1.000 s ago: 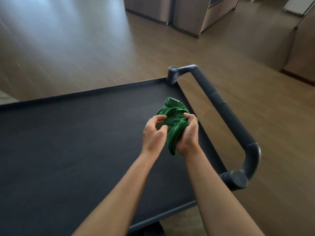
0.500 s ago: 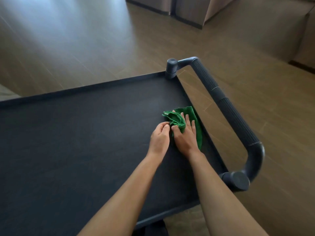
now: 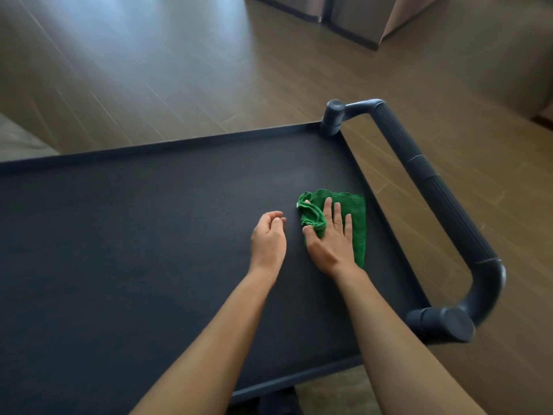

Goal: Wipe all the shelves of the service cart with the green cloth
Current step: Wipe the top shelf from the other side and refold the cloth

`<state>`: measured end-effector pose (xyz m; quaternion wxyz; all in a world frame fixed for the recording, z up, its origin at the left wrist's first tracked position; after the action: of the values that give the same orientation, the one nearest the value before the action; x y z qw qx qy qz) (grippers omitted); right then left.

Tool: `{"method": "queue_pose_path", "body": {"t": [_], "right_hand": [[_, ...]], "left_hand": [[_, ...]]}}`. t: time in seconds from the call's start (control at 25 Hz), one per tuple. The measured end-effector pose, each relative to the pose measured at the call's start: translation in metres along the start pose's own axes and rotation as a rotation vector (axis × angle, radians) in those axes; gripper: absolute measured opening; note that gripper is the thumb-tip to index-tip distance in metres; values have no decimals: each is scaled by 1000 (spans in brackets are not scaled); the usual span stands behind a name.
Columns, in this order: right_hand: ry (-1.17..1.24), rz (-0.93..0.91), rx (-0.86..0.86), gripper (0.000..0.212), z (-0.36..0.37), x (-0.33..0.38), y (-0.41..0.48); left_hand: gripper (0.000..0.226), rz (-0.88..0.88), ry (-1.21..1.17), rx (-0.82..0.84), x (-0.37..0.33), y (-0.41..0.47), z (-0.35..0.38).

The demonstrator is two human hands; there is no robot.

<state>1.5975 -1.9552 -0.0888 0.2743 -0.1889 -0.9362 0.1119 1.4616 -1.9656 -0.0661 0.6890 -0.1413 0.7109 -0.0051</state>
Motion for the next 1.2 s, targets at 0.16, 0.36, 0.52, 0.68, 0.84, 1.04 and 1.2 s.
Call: {"method": "queue_pose_path", "body": {"t": [0.16,0.36,0.52,0.68,0.84,1.04,1.2], "right_hand": [[-64,-6,14,80,16,22,-10],[-101,-46,12,81,42,60,-29],[-139,-137,26,73,66,96,-51],[-171,-192,44,75,94,131,-70],[-210,-223,54,80,118,153,-79],[-298,-192,26,78,122,154,-79],[-297,-177,1,84,120,158,-85]], "left_hand": [[23,-7,-18,-93,-2,7,-39],[24,-8,-14,-126,-1,12,-86],[24,-4,-14,-148,-2,14,-122],[24,-34,-36,-162,-3,19,-160],[24,-63,-38,-168,-3,22,-196],[24,-81,-24,-106,-1,20,-223],[25,-61,43,8,2,14,-238]]}}
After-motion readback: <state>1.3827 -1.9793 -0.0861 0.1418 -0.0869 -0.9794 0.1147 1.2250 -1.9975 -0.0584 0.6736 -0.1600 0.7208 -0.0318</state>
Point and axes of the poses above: each hand's wrist, its own y-axis towards the middle knuckle, its own z-axis out of the palm, x = y × z, the point moved 4 cm from there along y, towards the middle knuckle, and after that the axes turned 12 degrees about z, right-handed, at the moved point
